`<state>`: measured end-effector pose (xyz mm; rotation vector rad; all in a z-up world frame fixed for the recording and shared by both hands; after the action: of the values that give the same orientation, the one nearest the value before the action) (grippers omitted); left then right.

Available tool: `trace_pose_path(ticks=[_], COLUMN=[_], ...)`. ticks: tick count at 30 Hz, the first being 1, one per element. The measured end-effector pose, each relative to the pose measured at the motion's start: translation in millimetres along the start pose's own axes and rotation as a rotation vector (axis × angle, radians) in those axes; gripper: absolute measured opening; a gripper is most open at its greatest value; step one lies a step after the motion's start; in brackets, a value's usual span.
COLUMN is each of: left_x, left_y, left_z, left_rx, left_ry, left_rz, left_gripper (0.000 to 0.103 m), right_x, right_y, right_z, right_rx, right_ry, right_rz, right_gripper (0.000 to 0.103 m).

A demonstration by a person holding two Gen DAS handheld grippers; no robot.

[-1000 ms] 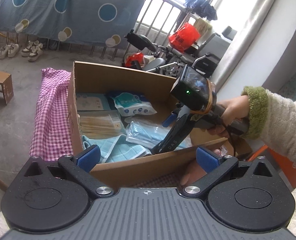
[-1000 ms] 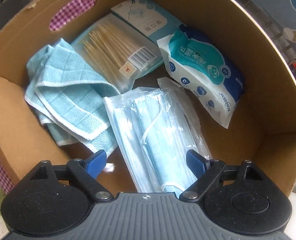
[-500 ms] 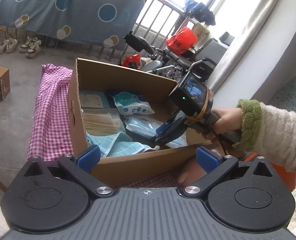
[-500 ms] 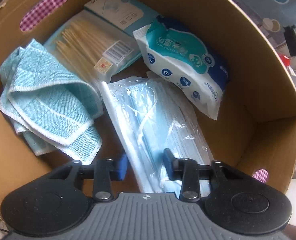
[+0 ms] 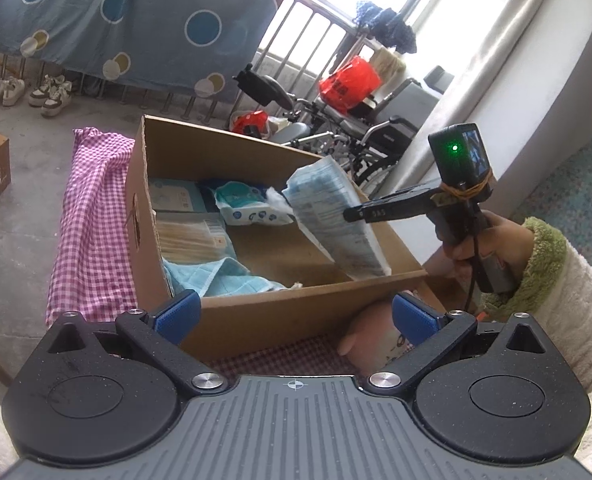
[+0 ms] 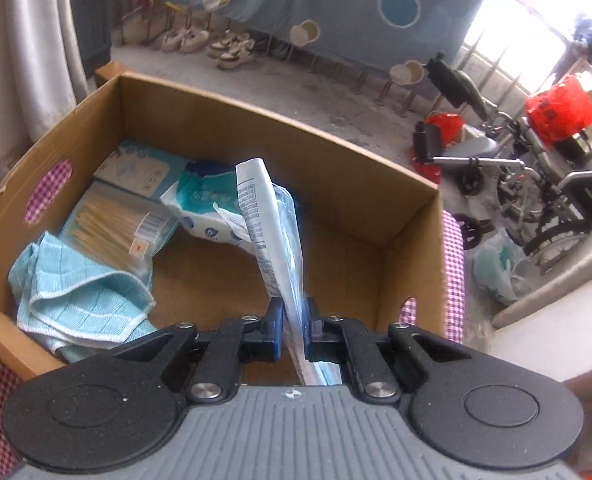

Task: Organize soft objects
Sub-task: 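Push the face mask pack upright against the box wall with the right gripper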

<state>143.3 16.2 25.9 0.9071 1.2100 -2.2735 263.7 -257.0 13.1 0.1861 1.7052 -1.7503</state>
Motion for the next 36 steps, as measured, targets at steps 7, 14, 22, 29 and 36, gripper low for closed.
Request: trace_pose_path(ticks=[7,14,22,29,36], left_x=[2,4,4,3,4], left_y=[-9,-14,-12,-9,-4], left_z=[0,-2,-9,-12,-8], left_rx=[0.031,0.034,0.003,-0.018,-0.034], left_ry=[-0.005,-0.020,-0.041,-0.044,-0.034], left_rz=[0.020,0.023,0.014,0.005,-0.016], left_gripper=[0.102,0.102,0.102,0.102,0.102], right_x=[-23,-46,-54,-15,20], right_y=[12,87,94,105,131], right_z=[16,3,-8,-53,-32], right_rx=[0.163,0.166,0.045,-0.247,-0.199], right_ry=[0.052,0.090,0.091,-0.066,-0.084], right_rz=[0.045,-0.043,0.000,-0.251,-0.407], right_gripper=[0.009,0.010,0.012,0.019,0.019])
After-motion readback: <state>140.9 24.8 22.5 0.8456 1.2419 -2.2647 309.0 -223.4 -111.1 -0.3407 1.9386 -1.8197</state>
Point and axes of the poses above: each gripper's, at about its wrist camera, not at the fingertips, and y roughly the way its jaws point, z to its right, x to its underside, the point moved 7 cm from there along y, roughly the way its jaws point, and after that the axes turned 8 degrees about -x, right-handed, at the moved point
